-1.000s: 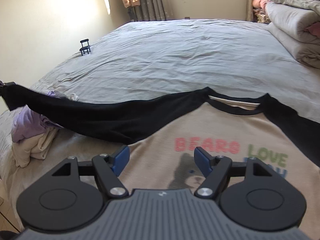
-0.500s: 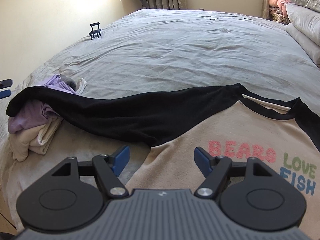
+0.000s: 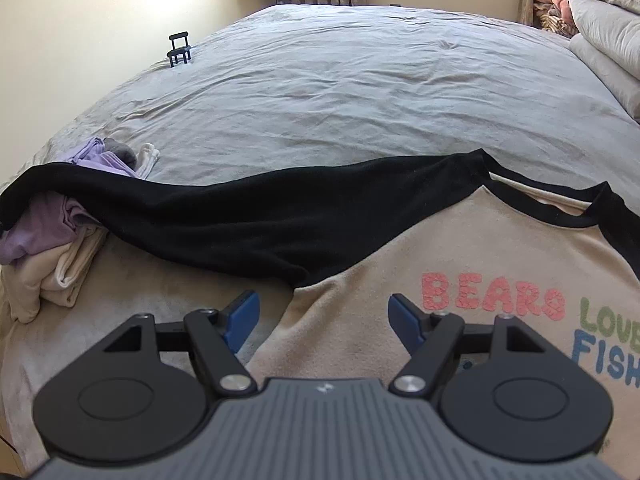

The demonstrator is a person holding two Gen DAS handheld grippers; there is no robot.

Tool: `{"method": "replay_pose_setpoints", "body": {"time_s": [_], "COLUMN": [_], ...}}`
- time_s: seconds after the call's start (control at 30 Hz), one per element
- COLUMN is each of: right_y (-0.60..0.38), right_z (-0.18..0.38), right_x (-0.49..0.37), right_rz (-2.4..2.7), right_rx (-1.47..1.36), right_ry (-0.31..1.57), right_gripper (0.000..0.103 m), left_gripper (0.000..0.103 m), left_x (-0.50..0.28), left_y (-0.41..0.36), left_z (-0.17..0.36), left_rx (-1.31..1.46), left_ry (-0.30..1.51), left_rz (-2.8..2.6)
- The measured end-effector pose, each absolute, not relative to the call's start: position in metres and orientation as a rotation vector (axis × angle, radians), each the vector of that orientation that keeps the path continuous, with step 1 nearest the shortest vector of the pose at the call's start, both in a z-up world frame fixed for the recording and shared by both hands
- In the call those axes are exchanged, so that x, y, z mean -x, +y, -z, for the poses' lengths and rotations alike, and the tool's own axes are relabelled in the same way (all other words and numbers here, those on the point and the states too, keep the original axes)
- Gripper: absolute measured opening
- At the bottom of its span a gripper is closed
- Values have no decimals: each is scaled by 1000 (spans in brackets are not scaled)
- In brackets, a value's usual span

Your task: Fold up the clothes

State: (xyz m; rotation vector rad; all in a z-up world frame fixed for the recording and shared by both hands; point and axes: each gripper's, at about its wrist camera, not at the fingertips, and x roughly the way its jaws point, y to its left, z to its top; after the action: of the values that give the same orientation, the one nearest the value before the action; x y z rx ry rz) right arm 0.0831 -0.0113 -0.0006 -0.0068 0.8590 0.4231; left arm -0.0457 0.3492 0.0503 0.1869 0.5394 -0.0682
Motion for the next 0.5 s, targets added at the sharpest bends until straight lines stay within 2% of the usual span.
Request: {"method": "replay_pose_setpoints", "body": {"time_s": [0.27, 0.5], "right_y": [-9, -5], "right_z": [-4, -14], "right_x": [-93, -102], "right_rz": [-415, -414], "right_rx": [-6, -18], "right_ry": [843, 810], "right_gripper": [75, 75], "left_gripper": [4, 4], "left_x": [33, 28], "left_y": [384, 390], "left_z": [-126, -160], "left_rx": [181, 496], "left_ry": [492, 537], "left_rz": [110, 117]}}
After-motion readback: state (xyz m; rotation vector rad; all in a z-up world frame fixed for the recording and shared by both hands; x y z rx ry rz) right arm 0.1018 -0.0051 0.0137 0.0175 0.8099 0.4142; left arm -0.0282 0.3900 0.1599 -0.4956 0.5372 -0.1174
